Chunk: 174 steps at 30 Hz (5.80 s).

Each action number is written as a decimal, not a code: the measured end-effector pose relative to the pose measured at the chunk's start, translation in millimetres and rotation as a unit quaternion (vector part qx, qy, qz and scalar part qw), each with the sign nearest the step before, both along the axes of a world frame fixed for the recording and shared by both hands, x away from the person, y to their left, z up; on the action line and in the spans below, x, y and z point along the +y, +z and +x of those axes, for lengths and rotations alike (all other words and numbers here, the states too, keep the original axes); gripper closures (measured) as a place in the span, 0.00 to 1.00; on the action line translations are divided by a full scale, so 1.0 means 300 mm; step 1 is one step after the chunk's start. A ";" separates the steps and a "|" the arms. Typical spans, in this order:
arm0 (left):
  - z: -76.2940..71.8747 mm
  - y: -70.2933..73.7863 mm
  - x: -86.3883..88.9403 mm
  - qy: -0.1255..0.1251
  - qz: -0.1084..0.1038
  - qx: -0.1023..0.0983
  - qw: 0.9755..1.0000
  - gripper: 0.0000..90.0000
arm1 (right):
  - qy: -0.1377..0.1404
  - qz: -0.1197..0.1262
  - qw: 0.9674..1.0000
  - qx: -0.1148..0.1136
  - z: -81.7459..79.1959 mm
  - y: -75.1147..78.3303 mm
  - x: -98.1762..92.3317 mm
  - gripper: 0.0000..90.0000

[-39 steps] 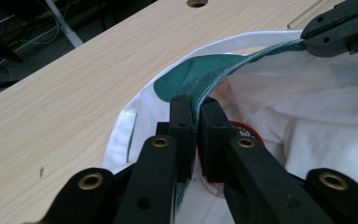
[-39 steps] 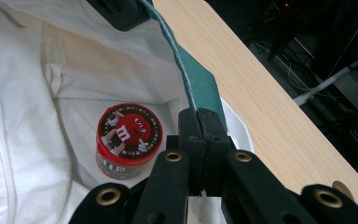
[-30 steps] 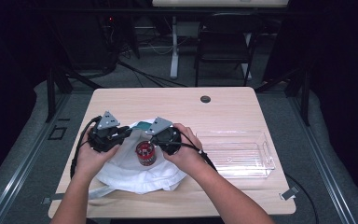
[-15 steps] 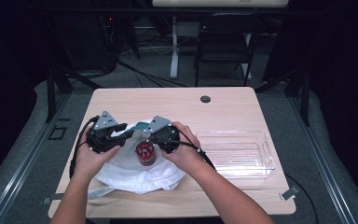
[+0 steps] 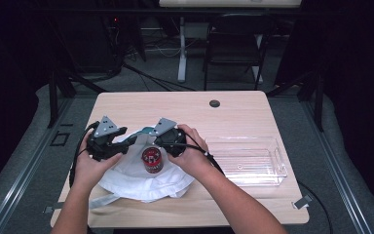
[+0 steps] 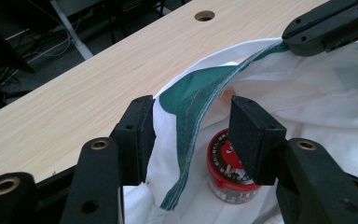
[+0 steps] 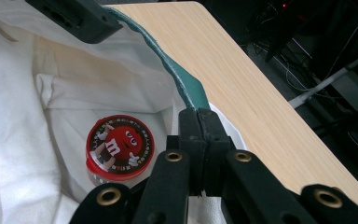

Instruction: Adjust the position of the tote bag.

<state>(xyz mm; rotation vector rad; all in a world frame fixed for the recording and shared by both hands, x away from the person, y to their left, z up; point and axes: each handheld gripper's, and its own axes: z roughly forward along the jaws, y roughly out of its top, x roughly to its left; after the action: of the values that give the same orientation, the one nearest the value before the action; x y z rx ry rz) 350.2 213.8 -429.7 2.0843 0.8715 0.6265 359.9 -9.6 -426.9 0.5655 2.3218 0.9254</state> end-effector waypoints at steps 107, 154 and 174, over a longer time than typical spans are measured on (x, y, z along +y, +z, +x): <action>0.048 -0.110 0.111 0.059 0.019 0.052 0.997 0.93 | -0.052 -0.005 0.998 0.022 0.164 -0.065 0.007 1.00; 0.095 -0.190 0.106 0.071 0.028 0.074 0.994 0.93 | -0.062 -0.037 0.996 0.056 0.235 -0.152 0.047 1.00; 0.107 -0.213 0.099 0.072 0.029 0.089 0.993 0.93 | -0.067 -0.047 0.995 0.064 0.244 -0.182 0.054 1.00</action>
<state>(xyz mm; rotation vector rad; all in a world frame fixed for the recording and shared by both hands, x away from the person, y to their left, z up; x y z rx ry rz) 382.2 243.4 -493.8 2.1676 1.1252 0.5542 433.2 6.7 -481.5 0.7500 2.3933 0.7335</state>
